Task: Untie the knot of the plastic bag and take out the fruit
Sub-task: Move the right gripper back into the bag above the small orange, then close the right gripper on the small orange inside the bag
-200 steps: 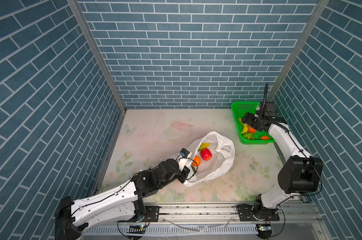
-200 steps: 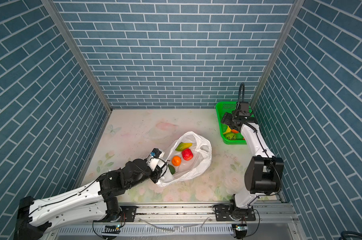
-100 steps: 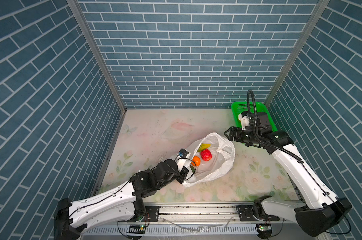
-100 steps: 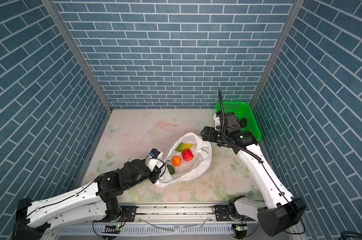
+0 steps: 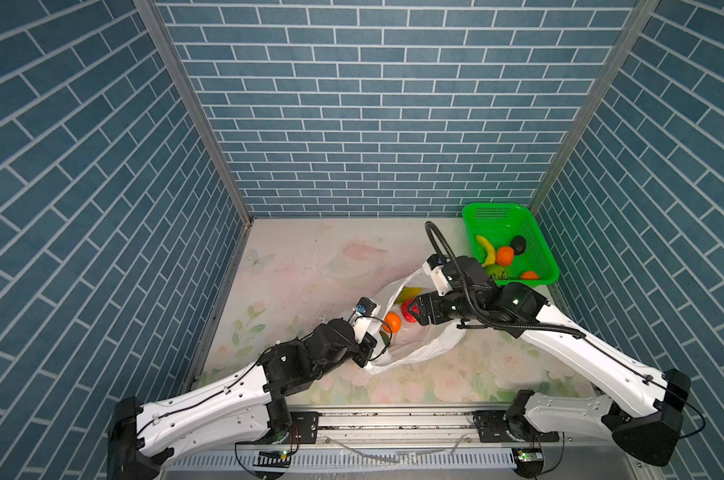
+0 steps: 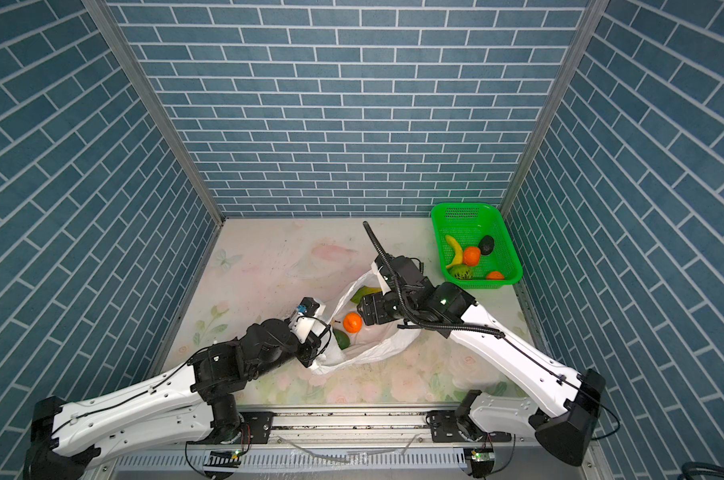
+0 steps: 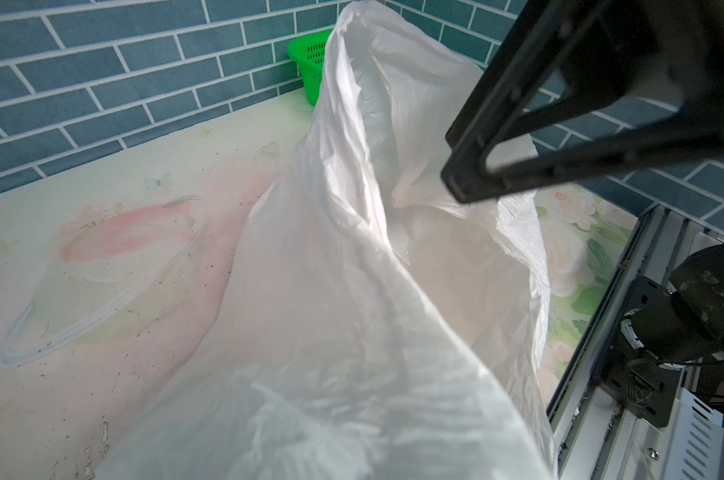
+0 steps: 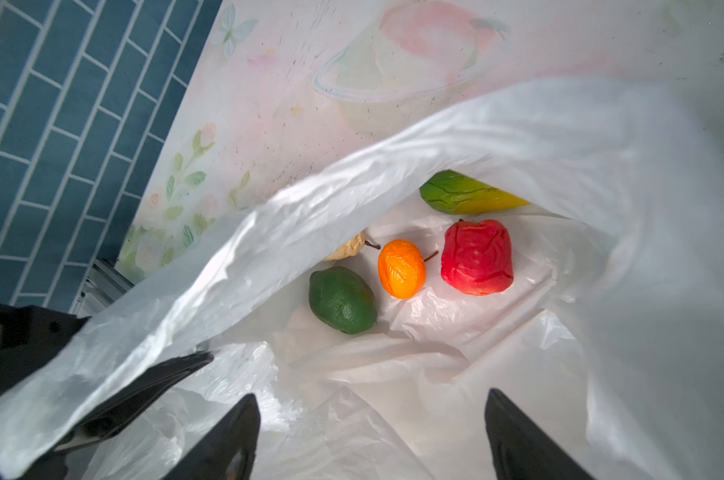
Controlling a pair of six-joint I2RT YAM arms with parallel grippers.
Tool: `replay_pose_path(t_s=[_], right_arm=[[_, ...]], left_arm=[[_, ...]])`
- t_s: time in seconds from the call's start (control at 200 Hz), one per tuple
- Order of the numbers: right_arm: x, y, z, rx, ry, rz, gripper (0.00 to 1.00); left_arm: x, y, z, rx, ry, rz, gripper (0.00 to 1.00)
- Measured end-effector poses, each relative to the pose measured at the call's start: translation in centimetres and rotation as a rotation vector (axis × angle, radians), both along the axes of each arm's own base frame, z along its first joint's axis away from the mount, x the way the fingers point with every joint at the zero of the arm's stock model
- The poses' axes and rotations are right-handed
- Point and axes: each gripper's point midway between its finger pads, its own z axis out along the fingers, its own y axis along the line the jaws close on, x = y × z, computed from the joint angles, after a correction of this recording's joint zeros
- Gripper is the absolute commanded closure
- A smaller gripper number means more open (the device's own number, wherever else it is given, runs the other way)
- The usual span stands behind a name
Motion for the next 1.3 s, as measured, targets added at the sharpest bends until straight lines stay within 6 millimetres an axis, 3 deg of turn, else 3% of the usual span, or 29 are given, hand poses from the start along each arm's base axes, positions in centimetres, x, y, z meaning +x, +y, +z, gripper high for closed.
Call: replay_pose_path(t_s=[0.29,0.665,0.9,1.135,1.3], right_arm=[[-2.2,0.0,-8.1,-0.129,-0.003,0.047,0.18],[-5.2,-1.9,-16.3,-0.276,0.057,0.081,0.19],[-5.1,-1.5,-17.2,-0.305,0.074,0.079,0.16],[-2.9,2.8,-15.4,-0.234,0.040,0.069,0.16],[-1.7,4.6,-15.9,-0.195,0.034,0.051,0.16]], left_arm=[[0.1,0.1,0.0,-0.005,0.003,0.015,1.00],[0.3,0.2,0.1,-0.017,0.012,0.035,1.00],[0.2,0.2,0.1,-0.021,0.017,0.033,1.00],[0.1,0.2,0.2,-0.033,0.028,0.032,1.00],[0.1,0.2,0.1,-0.031,0.030,0.033,1.00]])
